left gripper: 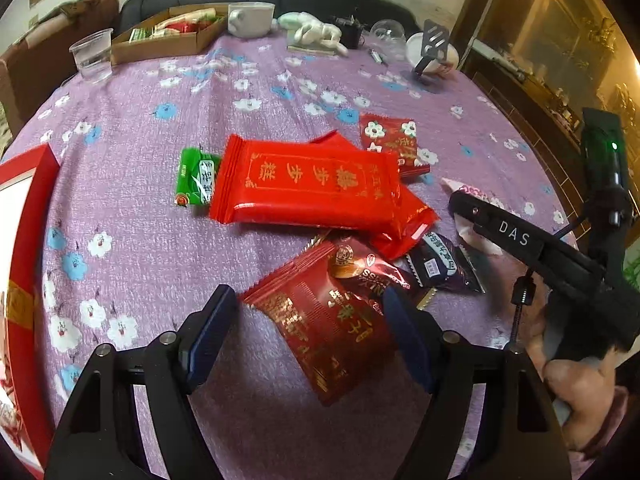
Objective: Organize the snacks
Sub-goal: 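Move both tools back to the table and grasp the pink Lotso candy with the right tool, then grasp a red snack packet with the left tool while the right tool holds the Lotso candy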
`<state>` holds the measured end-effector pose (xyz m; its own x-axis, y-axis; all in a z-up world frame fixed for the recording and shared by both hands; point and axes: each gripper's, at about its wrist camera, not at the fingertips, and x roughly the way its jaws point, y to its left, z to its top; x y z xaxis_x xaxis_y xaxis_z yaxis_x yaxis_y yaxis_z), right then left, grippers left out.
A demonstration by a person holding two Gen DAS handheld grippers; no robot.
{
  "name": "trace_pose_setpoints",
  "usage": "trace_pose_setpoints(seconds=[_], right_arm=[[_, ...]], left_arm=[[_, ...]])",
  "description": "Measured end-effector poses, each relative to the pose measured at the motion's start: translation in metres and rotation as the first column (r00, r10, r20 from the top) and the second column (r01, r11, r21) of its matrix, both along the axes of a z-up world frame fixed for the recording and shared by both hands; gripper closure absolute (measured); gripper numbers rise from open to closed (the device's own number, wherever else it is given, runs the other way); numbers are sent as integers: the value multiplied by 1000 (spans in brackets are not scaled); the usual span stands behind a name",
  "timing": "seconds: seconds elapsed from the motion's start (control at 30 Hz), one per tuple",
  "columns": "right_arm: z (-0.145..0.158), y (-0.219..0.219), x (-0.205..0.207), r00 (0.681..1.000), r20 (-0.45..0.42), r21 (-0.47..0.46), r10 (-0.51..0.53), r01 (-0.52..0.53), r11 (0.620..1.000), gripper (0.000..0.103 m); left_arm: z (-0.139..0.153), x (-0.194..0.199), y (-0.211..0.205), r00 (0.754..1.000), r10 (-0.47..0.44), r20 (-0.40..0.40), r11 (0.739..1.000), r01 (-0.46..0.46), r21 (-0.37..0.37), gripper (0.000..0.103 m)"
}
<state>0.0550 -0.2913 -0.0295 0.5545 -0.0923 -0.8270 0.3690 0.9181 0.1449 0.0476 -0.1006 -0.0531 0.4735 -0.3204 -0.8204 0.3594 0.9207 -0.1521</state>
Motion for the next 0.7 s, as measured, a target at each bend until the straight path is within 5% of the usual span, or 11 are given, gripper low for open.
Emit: trace_pose_setpoints(seconds=[0.23, 0.5, 0.7], right_arm=[[0, 1, 0, 1000, 1, -6, 5, -5, 1000, 59], [0, 3, 0, 1000, 1, -28, 17, -17, 999, 58], [0, 3, 0, 1000, 0, -29, 18, -18, 999, 58]], left_arm=[[-2, -7, 13, 995, -93, 24, 991, 90, 104, 38], [-1, -12, 33, 979, -204, -7, 964, 202, 175, 39], [-1, -9, 51, 985, -170, -26, 964, 171, 205, 35]])
